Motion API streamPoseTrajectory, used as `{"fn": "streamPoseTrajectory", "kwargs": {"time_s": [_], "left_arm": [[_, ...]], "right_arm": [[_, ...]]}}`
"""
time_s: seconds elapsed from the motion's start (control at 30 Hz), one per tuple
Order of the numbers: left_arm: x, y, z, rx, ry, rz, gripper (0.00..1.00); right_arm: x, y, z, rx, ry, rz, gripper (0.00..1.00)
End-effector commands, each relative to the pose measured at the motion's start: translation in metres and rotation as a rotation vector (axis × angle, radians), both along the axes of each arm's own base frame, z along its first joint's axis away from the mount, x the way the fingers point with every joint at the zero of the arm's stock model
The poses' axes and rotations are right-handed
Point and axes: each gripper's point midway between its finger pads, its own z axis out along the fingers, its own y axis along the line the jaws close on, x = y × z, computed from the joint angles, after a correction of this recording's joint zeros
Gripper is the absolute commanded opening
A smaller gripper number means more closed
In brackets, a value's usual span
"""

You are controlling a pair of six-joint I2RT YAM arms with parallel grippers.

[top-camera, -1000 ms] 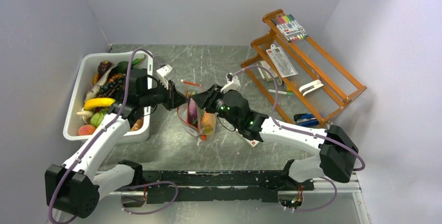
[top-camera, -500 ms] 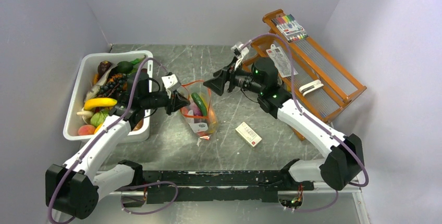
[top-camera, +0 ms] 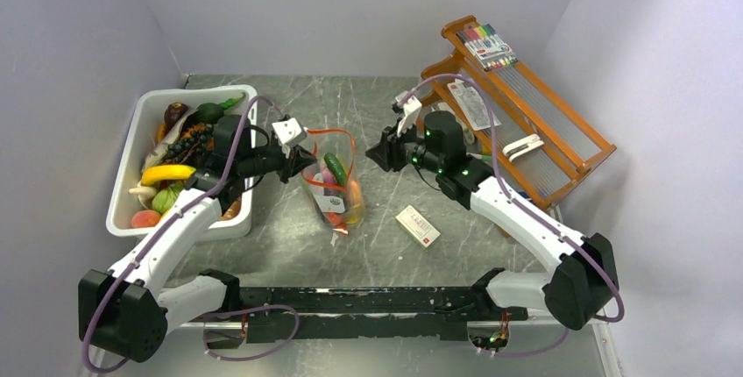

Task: Place the food in the zip-top bag and seal the zipper
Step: Zip the zipper food storage bag at the center of the board.

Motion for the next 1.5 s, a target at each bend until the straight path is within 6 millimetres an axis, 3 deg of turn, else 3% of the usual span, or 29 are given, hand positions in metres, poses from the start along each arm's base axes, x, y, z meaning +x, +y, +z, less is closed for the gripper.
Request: {"fn": "streamPoseTrajectory", "kwargs": {"time_s": [0.0, 0.1, 0.33, 0.43, 0.53, 0.83, 1.03, 1.17, 1.27, 1.4, 1.47], "left_arm": [[0.015, 0.006, 0.019, -0.004, -0.104, 0.063, 0.07], [0.017, 0.008, 0.021, -0.042, -0.104, 0.092, 0.07], [0.027, 0.011, 0.023, -0.075, -0.115, 0.104, 0.07], [0.026, 0.01, 0.021, -0.073, -0.116, 0.073, 0.07], [0.016, 0.004, 0.016, -0.068, -0.103, -0.011, 0.07], [-0.01, -0.012, 0.013, -0.114, -0.14, -0.206, 0.07], [-0.007, -0.014, 0.023, -0.14, -0.167, -0.208, 0.07], [-0.004, -0.014, 0.022, -0.143, -0.164, -0.214, 0.07], [-0.003, -0.016, 0.021, -0.152, -0.159, -0.229, 0.07], [-0.004, -0.014, 0.019, -0.166, -0.146, -0.252, 0.07], [-0.003, -0.013, 0.017, -0.158, -0.151, -0.247, 0.07]], "right_arm": [[0.017, -0.029, -0.025, -0.058, 0.018, -0.194, 0.3], [0.012, -0.019, -0.042, 0.002, 0.106, -0.193, 0.26], [-0.033, 0.048, -0.064, 0.074, 0.142, -0.083, 0.27], [-0.058, 0.081, -0.059, 0.159, 0.166, 0.011, 0.27], [-0.073, 0.102, -0.047, 0.253, 0.164, 0.128, 0.27], [-0.065, 0.124, -0.068, 0.039, -0.026, 0.316, 0.38], [-0.068, 0.154, -0.042, 0.233, -0.024, 0.356, 0.36], [-0.077, 0.158, -0.038, 0.254, -0.05, 0.38, 0.37], [-0.086, 0.15, -0.039, 0.192, -0.112, 0.435, 0.44], [-0.091, 0.118, -0.057, -0.046, -0.254, 0.518, 0.54], [-0.091, 0.101, -0.046, -0.078, -0.287, 0.569, 0.58]]}}
